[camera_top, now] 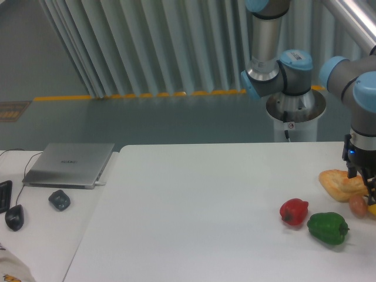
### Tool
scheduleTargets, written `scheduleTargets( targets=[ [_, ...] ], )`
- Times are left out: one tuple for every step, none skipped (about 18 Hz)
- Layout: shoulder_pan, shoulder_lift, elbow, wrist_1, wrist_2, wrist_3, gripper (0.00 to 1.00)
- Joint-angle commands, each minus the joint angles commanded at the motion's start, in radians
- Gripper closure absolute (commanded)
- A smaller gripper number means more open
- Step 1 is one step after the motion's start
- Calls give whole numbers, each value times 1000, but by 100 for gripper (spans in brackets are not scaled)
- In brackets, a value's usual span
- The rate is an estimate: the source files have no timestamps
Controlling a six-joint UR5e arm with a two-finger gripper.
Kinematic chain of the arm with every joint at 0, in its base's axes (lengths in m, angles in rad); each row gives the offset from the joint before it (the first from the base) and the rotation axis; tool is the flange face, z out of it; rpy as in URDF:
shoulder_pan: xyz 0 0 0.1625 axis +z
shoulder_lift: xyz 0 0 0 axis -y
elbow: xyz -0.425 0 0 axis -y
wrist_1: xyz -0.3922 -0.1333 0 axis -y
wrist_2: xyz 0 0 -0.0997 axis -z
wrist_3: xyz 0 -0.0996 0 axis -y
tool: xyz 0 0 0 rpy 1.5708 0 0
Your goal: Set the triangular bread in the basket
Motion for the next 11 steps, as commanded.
scheduleTargets(
  targets=[
    [-2, 20, -25, 3, 2, -66, 0],
    [-2, 34, -43, 6, 3, -144, 0],
    [-14, 39, -51, 6, 5, -163, 0],
    [-37, 46, -52, 5, 12, -177, 0],
    [-46, 51, -52, 0, 20, -189, 0],
    [-49, 55, -60, 0, 35, -197, 0],
    [-54, 72, -93, 3, 61, -197, 0],
    [-54, 85, -123, -1, 77, -198, 0],
    [-58, 89, -169, 2, 84, -188, 0],
    [-58, 91, -187, 0, 97, -184, 0],
    [-55, 88, -195, -2, 116, -181, 0]
  ],
)
